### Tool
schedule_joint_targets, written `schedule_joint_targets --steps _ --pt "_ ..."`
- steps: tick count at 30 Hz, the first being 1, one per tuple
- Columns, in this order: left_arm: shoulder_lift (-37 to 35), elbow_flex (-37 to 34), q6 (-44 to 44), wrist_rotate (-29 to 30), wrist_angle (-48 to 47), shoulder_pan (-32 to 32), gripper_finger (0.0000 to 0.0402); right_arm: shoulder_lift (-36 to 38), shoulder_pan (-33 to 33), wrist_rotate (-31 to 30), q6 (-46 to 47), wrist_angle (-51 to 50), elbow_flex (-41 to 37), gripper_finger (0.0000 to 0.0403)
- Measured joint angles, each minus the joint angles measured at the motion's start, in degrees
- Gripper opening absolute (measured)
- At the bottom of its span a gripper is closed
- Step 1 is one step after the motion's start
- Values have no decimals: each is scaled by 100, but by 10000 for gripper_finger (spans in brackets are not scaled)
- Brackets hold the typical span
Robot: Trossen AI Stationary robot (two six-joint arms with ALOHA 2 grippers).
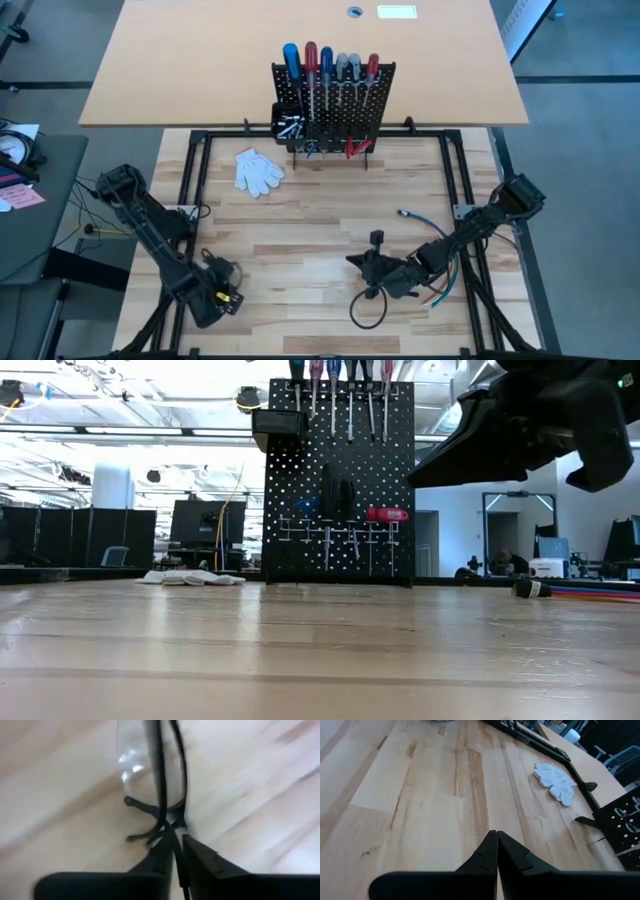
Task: Hang tools onto peg board
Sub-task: Put the safety glasses in the pegboard bin
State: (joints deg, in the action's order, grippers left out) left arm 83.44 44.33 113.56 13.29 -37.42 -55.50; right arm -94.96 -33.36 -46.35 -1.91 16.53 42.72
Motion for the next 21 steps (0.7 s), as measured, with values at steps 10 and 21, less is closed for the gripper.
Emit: schedule_joint_targets --steps 10,21 --pt "-4 241 -2467 2652 700 438 3 0 2 2 336 -22 0 8" --pt "-11 44 -5484 4629 1830 1204 2 0 13 0 494 10 0 8"
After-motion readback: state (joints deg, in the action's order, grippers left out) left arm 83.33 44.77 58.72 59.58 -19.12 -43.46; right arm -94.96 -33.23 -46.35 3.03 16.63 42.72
